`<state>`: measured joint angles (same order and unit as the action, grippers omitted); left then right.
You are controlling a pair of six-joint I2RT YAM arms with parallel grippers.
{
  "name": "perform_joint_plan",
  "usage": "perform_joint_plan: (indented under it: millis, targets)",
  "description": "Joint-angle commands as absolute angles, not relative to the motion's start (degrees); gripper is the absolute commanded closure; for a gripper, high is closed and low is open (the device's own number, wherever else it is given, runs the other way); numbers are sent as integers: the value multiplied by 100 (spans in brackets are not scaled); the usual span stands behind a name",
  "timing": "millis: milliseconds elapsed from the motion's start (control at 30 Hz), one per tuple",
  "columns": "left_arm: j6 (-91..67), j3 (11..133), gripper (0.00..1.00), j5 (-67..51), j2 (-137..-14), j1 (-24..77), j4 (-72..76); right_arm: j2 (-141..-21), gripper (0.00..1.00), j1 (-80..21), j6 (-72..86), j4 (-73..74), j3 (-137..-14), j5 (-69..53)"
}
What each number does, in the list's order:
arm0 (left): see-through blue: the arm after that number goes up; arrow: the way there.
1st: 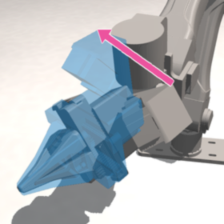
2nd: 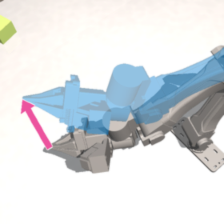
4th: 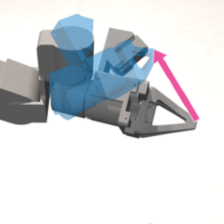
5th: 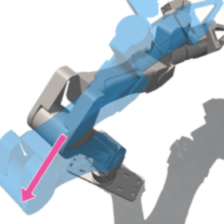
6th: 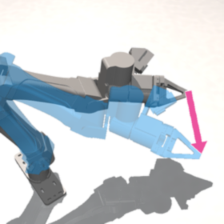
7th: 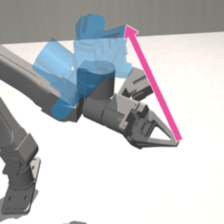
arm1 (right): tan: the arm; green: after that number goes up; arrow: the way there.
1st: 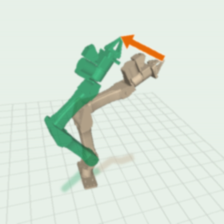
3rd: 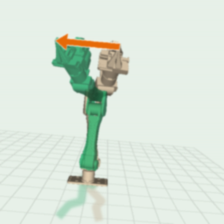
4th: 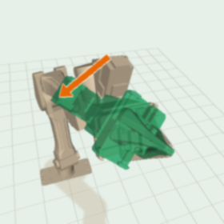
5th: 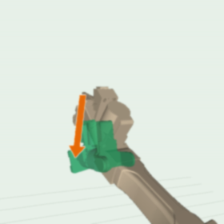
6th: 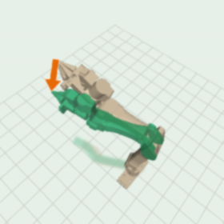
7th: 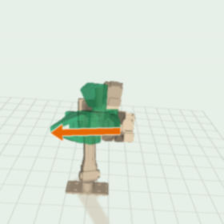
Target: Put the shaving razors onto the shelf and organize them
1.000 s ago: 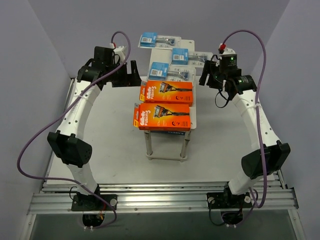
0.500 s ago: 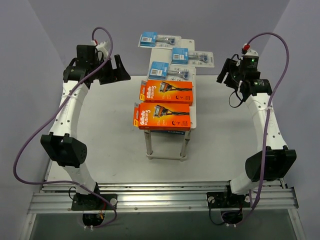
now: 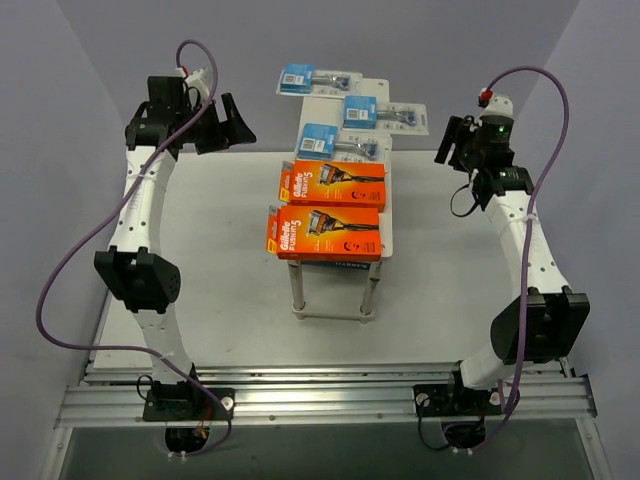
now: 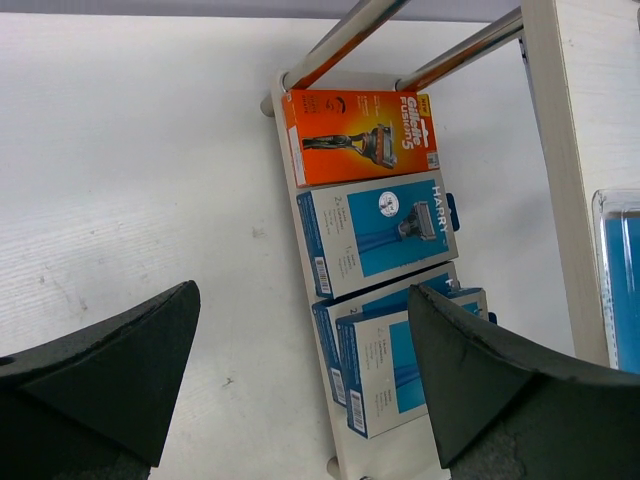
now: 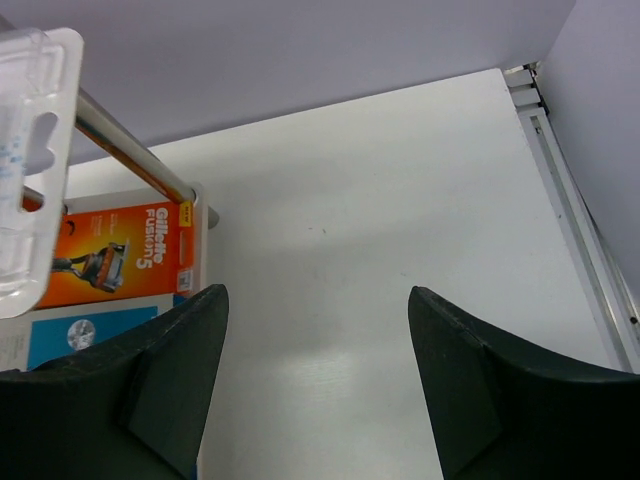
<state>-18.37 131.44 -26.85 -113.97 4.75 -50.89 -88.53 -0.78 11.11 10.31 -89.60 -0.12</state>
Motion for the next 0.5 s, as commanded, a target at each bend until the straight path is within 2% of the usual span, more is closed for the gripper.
perform_joint_plan:
  millis: [0, 467]
  targets:
    - [-1846, 13640, 6, -2900, -11505, 422, -5212, -8648, 32, -53, 616, 115, -8711, 176]
    - [-1854, 13728, 6, -3076, -11654, 246, -5212, -9070, 28, -35, 62, -1503, -8200, -26]
